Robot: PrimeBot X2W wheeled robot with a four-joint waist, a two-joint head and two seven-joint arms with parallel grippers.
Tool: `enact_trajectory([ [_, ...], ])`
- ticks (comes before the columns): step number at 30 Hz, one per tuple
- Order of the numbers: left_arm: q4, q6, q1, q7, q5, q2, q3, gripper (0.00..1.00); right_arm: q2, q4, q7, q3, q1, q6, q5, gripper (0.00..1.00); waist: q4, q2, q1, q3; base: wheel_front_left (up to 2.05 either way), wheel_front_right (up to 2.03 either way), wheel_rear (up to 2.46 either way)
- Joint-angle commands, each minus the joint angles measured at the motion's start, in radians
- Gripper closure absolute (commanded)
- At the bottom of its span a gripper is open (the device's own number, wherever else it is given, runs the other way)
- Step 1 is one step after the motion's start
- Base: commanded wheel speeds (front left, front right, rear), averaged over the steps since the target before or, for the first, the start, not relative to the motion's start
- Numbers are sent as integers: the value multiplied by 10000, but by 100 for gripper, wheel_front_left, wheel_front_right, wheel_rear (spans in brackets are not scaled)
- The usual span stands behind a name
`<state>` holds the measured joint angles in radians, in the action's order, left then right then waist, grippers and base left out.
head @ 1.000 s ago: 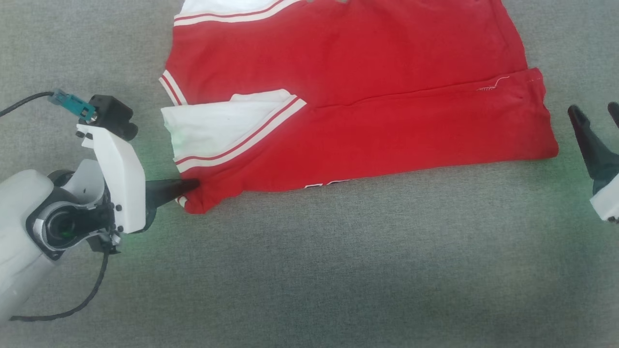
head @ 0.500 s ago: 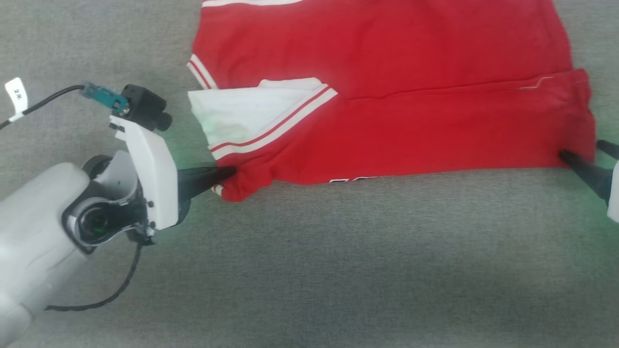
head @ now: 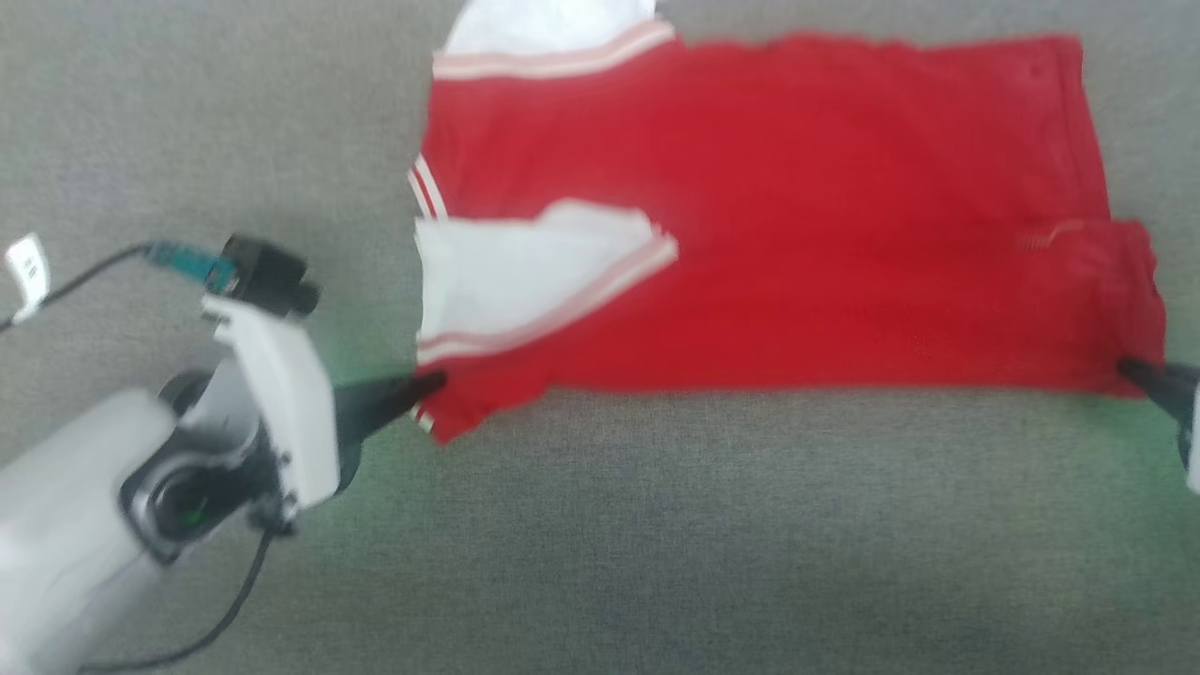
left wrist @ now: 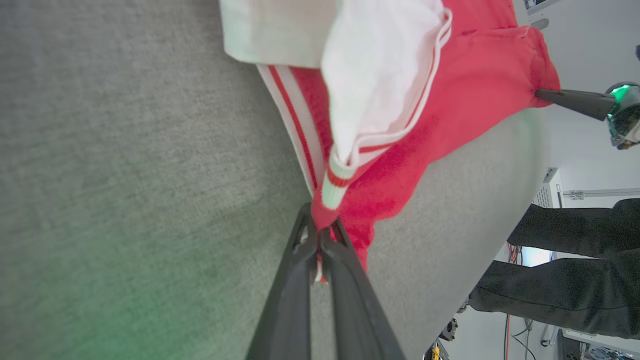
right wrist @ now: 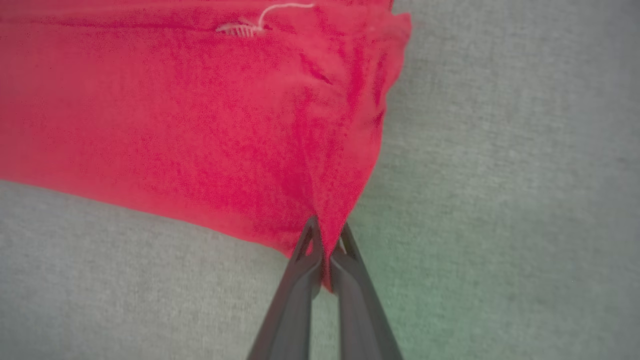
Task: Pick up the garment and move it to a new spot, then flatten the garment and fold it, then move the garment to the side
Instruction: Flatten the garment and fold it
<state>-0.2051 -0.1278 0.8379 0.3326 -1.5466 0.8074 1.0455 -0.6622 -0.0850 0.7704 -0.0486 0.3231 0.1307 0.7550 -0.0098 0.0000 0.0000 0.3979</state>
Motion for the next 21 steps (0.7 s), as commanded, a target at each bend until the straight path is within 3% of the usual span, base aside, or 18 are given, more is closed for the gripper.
enact_trajectory([
  [1,289,-28,-393,-202,-41,302,-29,100,-57,228,8,212,-435,-1,52,100,-28,0,0,-363,0,0,0],
  [9,2233,163,-1980,-1118,-15,1733,119,100,108,1479,116,1113,-2559,-1,-11,100,-68,0,0,-606,0,0,0],
  [10,2404,218,-2101,-1231,14,1825,129,96,186,1619,60,1250,-2724,-1,-41,100,-67,0,0,-603,0,0,0],
  [11,2536,300,-2203,-1353,58,1891,125,86,277,1756,-5,1359,-2863,-1,-96,100,-69,0,0,-596,0,0,0],
  [12,2626,383,-2267,-1467,111,1916,109,65,362,1893,-107,1457,-2965,1,-163,68,-71,0,0,-588,0,0,0],
  [13,2672,458,-2291,-1589,170,1933,78,53,464,1997,-251,1567,-3014,-1,-240,27,-76,0,0,-582,0,0,0],
  [14,2698,519,-2307,-1699,255,1945,47,16,562,2070,-406,1683,-3066,1,-329,0,-87,0,0,-579,0,0,0],
  [15,2716,567,-2297,-1804,332,1959,15,2,631,2180,-611,1743,-3068,1,-441,0,-106,0,0,-579,0,0,0],
  [21,2550,902,-2028,-2540,408,2098,-506,0,1098,2471,-2238,2034,-2498,2,-1146,0,-315,0,0,-577,0,0,0],
])
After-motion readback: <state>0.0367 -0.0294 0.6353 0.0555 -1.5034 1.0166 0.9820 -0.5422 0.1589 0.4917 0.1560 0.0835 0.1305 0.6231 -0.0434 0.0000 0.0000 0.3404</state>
